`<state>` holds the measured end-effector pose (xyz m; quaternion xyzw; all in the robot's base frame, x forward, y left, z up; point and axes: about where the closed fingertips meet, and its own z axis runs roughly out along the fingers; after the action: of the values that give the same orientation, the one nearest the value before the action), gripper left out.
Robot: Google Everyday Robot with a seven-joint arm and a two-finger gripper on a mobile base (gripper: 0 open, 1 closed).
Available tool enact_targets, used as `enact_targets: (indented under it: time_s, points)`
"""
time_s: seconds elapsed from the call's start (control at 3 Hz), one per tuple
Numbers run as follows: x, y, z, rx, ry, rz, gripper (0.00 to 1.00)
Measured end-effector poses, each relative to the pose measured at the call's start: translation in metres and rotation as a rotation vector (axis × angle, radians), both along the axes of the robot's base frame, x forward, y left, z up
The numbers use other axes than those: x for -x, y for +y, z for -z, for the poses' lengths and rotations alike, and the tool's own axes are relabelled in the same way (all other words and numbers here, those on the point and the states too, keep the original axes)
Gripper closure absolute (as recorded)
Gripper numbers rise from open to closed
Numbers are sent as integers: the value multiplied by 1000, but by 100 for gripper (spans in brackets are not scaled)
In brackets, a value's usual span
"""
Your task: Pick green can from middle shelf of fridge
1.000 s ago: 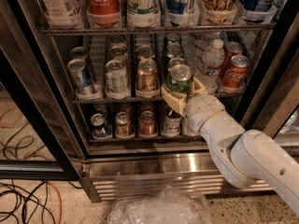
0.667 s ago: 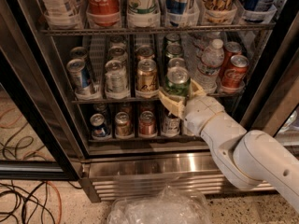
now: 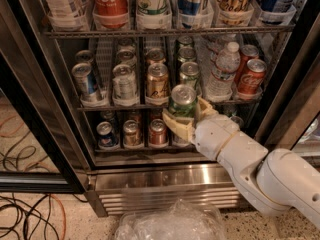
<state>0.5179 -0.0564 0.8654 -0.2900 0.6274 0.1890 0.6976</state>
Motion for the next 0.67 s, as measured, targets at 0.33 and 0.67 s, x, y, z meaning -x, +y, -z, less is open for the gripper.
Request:
enact_targets:
  time_s: [0.33,0.67]
  points:
    - [19,11,8,10,13,-64,100]
    - [38,20,15,13,24,-116,100]
